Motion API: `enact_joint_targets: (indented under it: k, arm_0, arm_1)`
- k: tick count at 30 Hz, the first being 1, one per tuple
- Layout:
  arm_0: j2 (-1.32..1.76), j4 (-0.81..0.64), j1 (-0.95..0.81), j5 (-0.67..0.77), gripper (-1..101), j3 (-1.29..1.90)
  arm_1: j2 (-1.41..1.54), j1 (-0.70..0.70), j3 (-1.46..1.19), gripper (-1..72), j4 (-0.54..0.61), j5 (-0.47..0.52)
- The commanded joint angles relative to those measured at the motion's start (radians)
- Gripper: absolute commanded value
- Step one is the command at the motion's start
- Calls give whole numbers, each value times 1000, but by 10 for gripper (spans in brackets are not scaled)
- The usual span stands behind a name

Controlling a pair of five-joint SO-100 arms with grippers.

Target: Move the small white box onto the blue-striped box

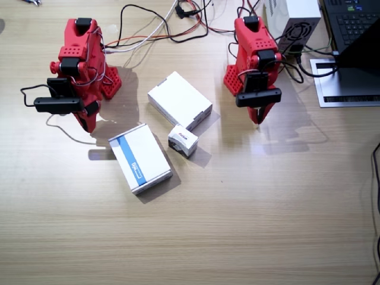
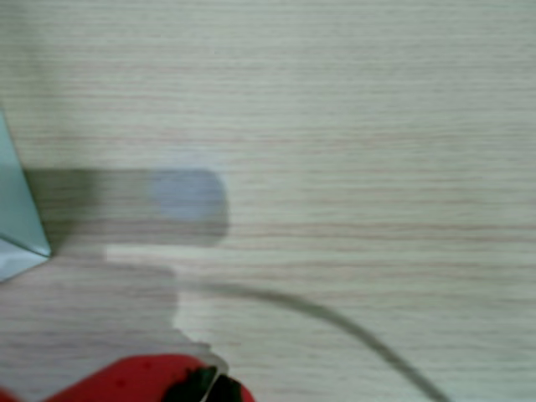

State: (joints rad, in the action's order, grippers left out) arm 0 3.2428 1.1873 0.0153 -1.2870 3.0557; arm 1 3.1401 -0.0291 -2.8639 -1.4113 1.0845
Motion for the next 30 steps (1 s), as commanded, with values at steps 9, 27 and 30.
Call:
enact_joint_targets:
  k: [9, 27, 30]
  arm_0:
    - [28, 23, 5, 69, -1, -17]
    - [28, 17, 6, 67, -1, -17]
    - [28, 2, 5, 98, -1, -17]
  arm_1:
    - [26, -71, 11, 2, -25, 5]
    - [-20, -109, 445, 2, -204, -48]
    - [-60, -175, 565, 2, -207, -32]
